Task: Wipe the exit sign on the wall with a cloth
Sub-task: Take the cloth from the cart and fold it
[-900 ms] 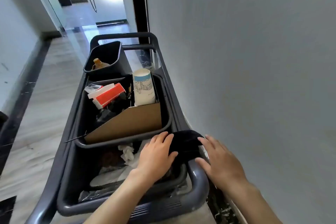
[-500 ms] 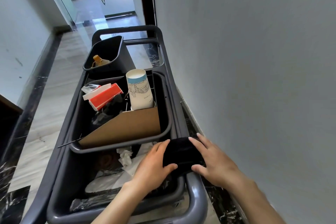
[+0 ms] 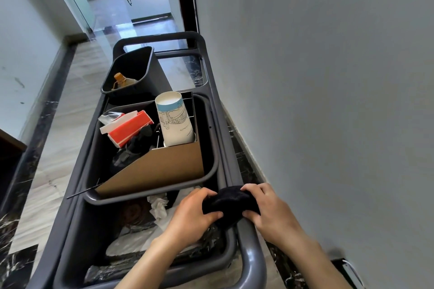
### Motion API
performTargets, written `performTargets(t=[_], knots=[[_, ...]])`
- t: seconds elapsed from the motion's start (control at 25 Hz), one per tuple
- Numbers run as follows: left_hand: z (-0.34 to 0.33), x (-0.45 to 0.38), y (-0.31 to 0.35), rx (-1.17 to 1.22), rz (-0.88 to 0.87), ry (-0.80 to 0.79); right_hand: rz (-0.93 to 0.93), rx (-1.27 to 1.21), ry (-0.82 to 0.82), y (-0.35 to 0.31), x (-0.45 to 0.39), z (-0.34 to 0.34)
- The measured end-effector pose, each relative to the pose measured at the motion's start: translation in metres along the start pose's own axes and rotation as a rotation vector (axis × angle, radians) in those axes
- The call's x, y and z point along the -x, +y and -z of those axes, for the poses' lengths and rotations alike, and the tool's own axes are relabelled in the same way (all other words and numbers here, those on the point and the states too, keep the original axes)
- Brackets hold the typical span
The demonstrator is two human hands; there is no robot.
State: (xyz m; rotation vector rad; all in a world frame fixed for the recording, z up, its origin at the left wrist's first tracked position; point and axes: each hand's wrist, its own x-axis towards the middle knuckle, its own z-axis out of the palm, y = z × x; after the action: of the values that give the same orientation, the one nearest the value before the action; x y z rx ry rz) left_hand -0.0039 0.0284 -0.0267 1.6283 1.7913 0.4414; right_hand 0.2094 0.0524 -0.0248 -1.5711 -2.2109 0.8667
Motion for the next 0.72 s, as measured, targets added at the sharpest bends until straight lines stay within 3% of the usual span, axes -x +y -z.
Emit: performTargets(t=[0.48,0.6,0.72], knots=[[0.039,0.027,0.019,0.186,-0.272,-0.070,-0.115,0.034,0.282,-0.056,0.072,0.014],[0.045,0.038,0.024,0.368,-0.292,-0.085,-0.147,0.057,0.384,-0.078,0.096,0.018],[0.037,0.049,0.030,0.581,-0.296,-0.221,-0.221,0.071,0.498,-0.091,0.129,0.019]])
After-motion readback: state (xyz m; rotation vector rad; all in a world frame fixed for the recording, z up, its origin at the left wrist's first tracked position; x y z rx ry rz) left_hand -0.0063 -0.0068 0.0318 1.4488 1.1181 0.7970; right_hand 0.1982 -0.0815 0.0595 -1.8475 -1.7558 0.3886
